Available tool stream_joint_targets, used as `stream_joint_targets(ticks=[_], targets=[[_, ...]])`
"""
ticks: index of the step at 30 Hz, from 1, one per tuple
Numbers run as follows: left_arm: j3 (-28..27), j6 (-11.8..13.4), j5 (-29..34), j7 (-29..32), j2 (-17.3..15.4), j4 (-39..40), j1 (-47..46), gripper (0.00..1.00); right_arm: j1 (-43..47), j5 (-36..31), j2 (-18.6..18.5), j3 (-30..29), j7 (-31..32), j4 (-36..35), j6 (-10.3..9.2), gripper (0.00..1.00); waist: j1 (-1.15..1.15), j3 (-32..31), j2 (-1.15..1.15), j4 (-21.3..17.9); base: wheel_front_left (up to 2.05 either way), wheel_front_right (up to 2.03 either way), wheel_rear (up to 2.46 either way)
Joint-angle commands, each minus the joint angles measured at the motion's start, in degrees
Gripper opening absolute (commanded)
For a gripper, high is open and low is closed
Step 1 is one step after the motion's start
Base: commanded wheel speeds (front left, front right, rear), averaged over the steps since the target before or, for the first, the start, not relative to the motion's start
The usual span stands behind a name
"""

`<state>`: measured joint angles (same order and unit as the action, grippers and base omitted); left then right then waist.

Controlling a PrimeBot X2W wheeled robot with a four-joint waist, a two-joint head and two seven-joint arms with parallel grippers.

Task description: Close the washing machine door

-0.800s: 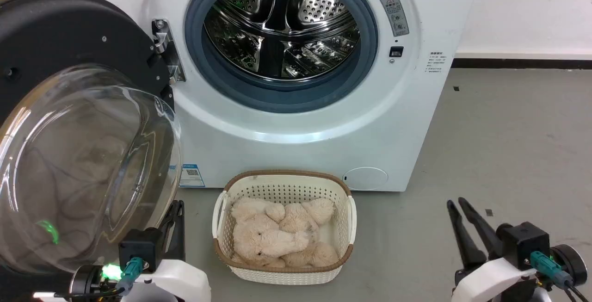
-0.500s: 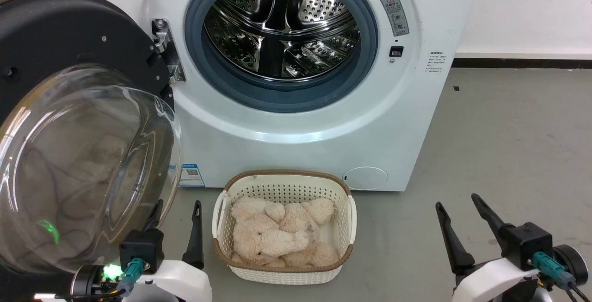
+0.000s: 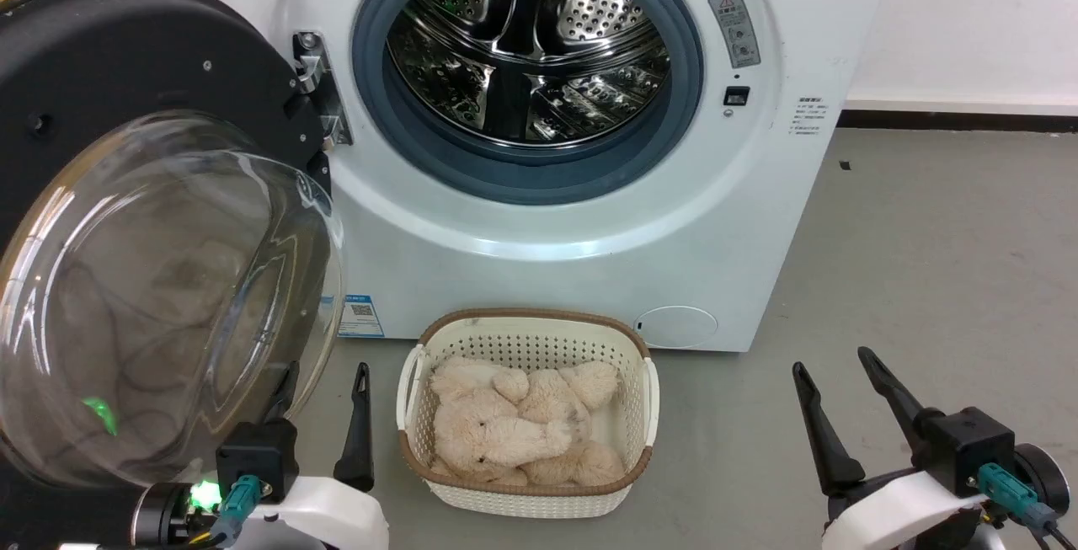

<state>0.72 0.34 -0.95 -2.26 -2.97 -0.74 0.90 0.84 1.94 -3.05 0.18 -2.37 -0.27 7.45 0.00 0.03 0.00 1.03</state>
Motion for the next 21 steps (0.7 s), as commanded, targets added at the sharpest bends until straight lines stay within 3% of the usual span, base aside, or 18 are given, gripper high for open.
stream_joint_targets(ticks=[1,21], targets=[[0.01,0.12,-0.55,-0.75,0.02,-0.13,0.12,1.0,0.69,0.57,0.03,0.16,-0.64,-0.44,0.01,1.0,0.0,-0.04,0.0,0.41,0.0,0.0,0.0],[-0.27,0.07,-1.34,-3.02,0.03,-0.39,0.66,1.0,1.49,2.02,0.03,1.58,-2.91,-0.65,0.01,1.0,0.0,-0.57,0.0,5.9,0.0,0.0,0.0]])
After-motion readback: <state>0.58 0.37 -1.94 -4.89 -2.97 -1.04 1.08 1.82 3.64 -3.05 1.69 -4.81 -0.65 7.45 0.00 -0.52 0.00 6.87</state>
